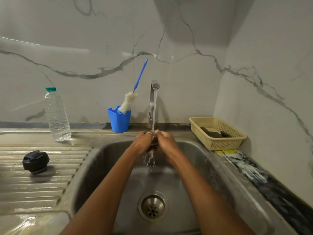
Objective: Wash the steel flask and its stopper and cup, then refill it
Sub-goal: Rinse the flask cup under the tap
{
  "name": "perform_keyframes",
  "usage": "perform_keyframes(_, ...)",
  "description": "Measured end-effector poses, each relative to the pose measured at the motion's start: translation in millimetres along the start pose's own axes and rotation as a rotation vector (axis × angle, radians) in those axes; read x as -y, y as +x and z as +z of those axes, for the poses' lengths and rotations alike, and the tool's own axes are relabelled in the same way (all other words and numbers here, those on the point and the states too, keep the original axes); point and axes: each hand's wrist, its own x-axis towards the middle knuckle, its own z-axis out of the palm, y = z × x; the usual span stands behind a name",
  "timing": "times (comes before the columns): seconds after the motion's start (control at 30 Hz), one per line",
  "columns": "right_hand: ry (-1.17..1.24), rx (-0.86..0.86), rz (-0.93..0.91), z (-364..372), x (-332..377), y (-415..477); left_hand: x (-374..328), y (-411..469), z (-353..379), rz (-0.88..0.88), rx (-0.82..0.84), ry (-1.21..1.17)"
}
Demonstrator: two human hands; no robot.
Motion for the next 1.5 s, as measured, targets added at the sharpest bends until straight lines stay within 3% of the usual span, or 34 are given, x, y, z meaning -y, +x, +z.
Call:
perform_keyframes(0.13, -0.054, -0.016, 0.026, 1, -5, 2, 12, -1, -6, 0.035, 0.034, 0.095)
perform_keyframes(0.33, 0.068, 0.080, -0.019, -4, -3, 3, 7, 6, -9, 0.049, -0.025, 0.093)
perform_keyframes(0.43, -0.010, 0.014, -0.061, -4, -8, 6, 9, 4, -4, 0.046, -0.065, 0.124)
perform_keyframes(0.63, 0.023, -0.040, -0.028, -6, -8, 12, 13, -5, 6, 0.271, -0.069, 0.264)
perform_keyframes(0.73, 0.011, 0.012, -0.072, -6, -6, 5, 13, 2, 5, 0.195, -0.079, 0.218)
perform_keyframes(0.9, -0.183, 0.050, -0.218, 8, -8, 5, 4, 7, 2, -0.099, -0.106, -0.022)
perform_keyframes(1.07, -0.238, -0.053, -0.263, 12, -11, 9, 3, 2, 2, 0.057, -0.086, 0.070)
perform_keyframes(1.27, 0.166, -0.142, 0.022, -1, -12, 15, 23, -3, 2, 0.325, -0.027, 0.354)
perform_keyframes(1.43, 0.557, -0.037, 0.164, -4, -4, 14, 17, -10, 6, 0.404, -0.265, 0.359)
perform_keyframes(1.5, 0.573, 0.025, 0.126, -4, 0, 11, 17, -8, 5, 0.400, -0.346, 0.308)
